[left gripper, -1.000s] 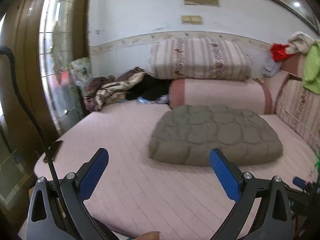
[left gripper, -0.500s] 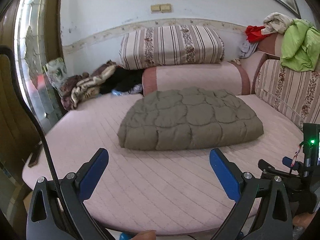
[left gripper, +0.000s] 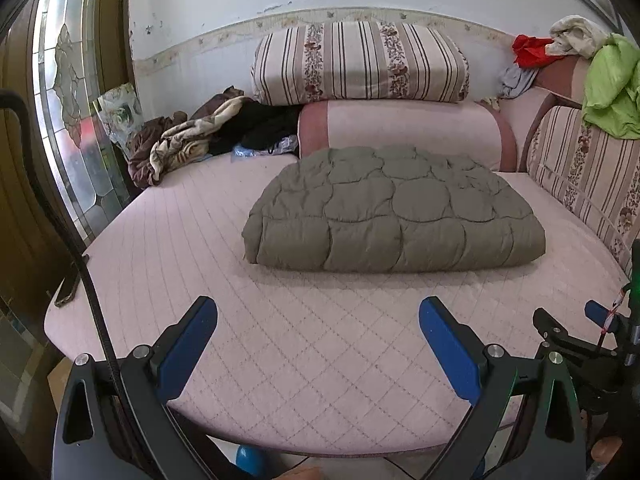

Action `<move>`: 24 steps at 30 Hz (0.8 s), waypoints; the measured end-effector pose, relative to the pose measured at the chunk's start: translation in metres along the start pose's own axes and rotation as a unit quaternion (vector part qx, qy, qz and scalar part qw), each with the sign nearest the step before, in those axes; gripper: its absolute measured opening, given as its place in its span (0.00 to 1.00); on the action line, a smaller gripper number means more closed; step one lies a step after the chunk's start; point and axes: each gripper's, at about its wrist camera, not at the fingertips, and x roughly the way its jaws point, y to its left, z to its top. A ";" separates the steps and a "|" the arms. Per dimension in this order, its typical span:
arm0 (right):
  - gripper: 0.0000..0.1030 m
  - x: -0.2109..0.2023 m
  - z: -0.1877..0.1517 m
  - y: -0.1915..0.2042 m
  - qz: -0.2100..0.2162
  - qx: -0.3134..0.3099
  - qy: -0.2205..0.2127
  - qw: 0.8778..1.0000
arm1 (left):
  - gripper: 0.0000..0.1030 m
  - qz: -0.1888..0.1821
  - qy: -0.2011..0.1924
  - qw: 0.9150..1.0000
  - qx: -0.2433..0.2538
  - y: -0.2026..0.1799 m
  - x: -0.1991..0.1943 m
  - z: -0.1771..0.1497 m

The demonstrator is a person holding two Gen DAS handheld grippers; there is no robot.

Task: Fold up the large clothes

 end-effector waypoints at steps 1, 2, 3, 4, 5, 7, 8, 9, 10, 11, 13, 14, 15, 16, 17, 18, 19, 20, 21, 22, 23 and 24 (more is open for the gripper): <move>0.83 0.001 0.000 0.001 -0.001 -0.001 0.002 1.000 | 0.98 -0.001 0.003 1.000 -0.001 0.001 0.001 -0.001; 0.83 0.002 -0.001 0.002 -0.001 -0.002 0.004 1.000 | 0.98 0.000 0.006 1.000 -0.002 0.002 0.003 -0.001; 0.83 0.003 -0.001 0.003 -0.001 -0.005 0.008 1.000 | 0.98 -0.001 0.011 1.000 -0.005 0.004 0.006 -0.003; 0.83 0.003 -0.002 0.004 -0.001 -0.007 0.010 1.000 | 0.98 -0.003 0.016 1.000 -0.008 0.006 0.008 -0.003; 0.83 0.004 -0.002 0.006 -0.001 -0.011 0.014 1.000 | 0.98 -0.004 0.022 1.000 -0.011 0.007 0.010 -0.003; 0.83 0.004 -0.003 0.011 -0.001 -0.019 0.016 1.000 | 0.98 -0.010 0.036 0.999 -0.020 0.010 0.016 -0.005; 0.83 0.004 -0.004 0.013 -0.001 -0.022 0.017 1.000 | 0.98 -0.015 0.044 0.999 -0.027 0.013 0.019 -0.006; 0.83 0.004 -0.004 0.015 -0.001 -0.026 0.017 1.000 | 0.98 -0.016 0.049 0.998 -0.030 0.013 0.021 -0.007; 0.83 0.004 -0.004 0.017 -0.001 -0.031 0.018 0.999 | 0.98 -0.018 0.055 0.998 -0.033 0.015 0.023 -0.007; 0.83 0.004 -0.004 0.019 -0.002 -0.035 0.018 0.999 | 0.98 -0.019 0.062 0.997 -0.036 0.017 0.025 -0.008; 0.84 0.005 -0.005 0.023 -0.002 -0.041 0.021 0.999 | 0.98 -0.020 0.070 0.997 -0.041 0.018 0.028 -0.009; 0.84 0.005 -0.005 0.025 -0.002 -0.043 0.021 0.999 | 0.98 -0.015 0.074 0.996 -0.041 0.019 0.030 -0.010; 0.84 0.005 -0.005 0.026 -0.001 -0.045 0.022 0.999 | 0.98 -0.012 0.076 0.996 -0.040 0.019 0.032 -0.010; 0.84 0.006 -0.005 0.028 -0.002 -0.046 0.023 0.999 | 0.98 -0.011 0.078 0.996 -0.040 0.019 0.033 -0.010; 0.84 0.007 -0.006 0.029 -0.002 -0.049 0.025 0.999 | 0.98 -0.009 0.080 0.996 -0.040 0.019 0.034 -0.010; 0.84 0.008 -0.006 0.030 -0.003 -0.050 0.026 0.998 | 0.98 -0.007 0.082 0.996 -0.040 0.019 0.035 -0.010; 0.84 0.008 -0.005 0.030 -0.003 -0.051 0.027 0.998 | 0.98 -0.005 0.083 0.996 -0.040 0.020 0.036 -0.011; 0.84 0.009 -0.005 0.031 -0.004 -0.051 0.028 0.998 | 0.98 -0.004 0.084 0.996 -0.040 0.020 0.037 -0.011; 0.84 0.011 -0.003 0.032 -0.005 -0.052 0.030 0.998 | 0.98 -0.004 0.084 0.996 -0.041 0.021 0.037 -0.011; 0.84 0.012 0.000 0.033 -0.004 -0.053 0.031 0.998 | 0.98 -0.003 0.085 0.996 -0.041 0.022 0.038 -0.012; 0.84 0.014 0.005 0.035 0.000 -0.053 0.031 0.998 | 0.98 -0.001 0.086 0.995 -0.043 0.023 0.038 -0.012; 0.84 0.014 0.010 0.036 0.003 -0.053 0.028 0.998 | 0.98 -0.002 0.086 0.995 -0.045 0.024 0.038 -0.012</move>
